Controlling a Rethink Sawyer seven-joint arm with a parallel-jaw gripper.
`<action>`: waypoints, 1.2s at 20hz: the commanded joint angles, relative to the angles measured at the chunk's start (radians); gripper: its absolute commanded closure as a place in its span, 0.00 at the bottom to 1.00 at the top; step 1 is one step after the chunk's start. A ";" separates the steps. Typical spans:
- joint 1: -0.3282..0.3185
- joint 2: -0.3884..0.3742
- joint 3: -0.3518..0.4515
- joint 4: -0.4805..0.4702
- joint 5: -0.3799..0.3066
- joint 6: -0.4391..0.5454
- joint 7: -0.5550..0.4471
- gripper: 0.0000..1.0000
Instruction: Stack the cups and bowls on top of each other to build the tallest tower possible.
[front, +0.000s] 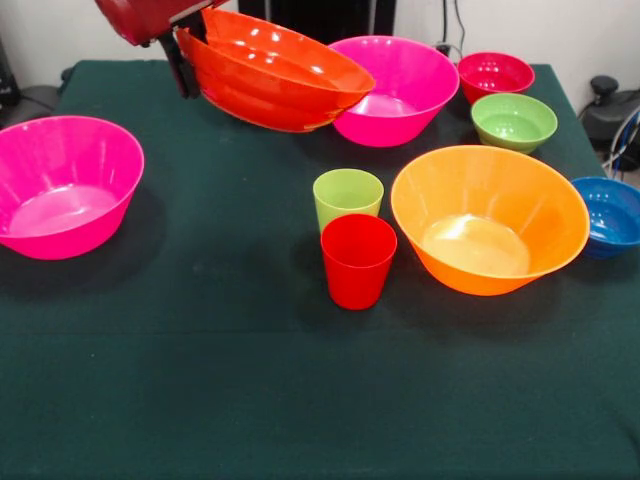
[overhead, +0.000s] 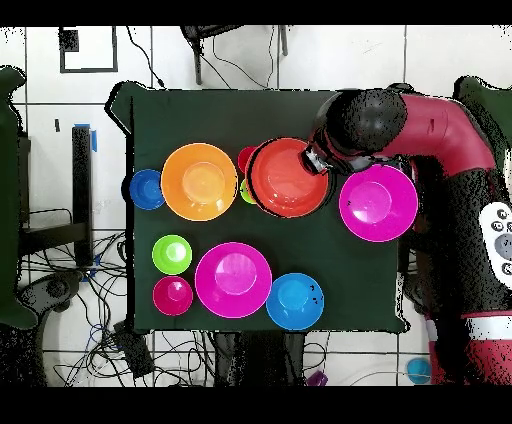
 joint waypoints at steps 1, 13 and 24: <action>0.068 0.044 -0.007 -0.044 0.017 -0.060 0.087 1.00; 0.099 0.067 -0.038 -0.084 0.044 -0.052 0.126 1.00; 0.104 0.066 -0.048 -0.086 0.052 -0.055 0.120 1.00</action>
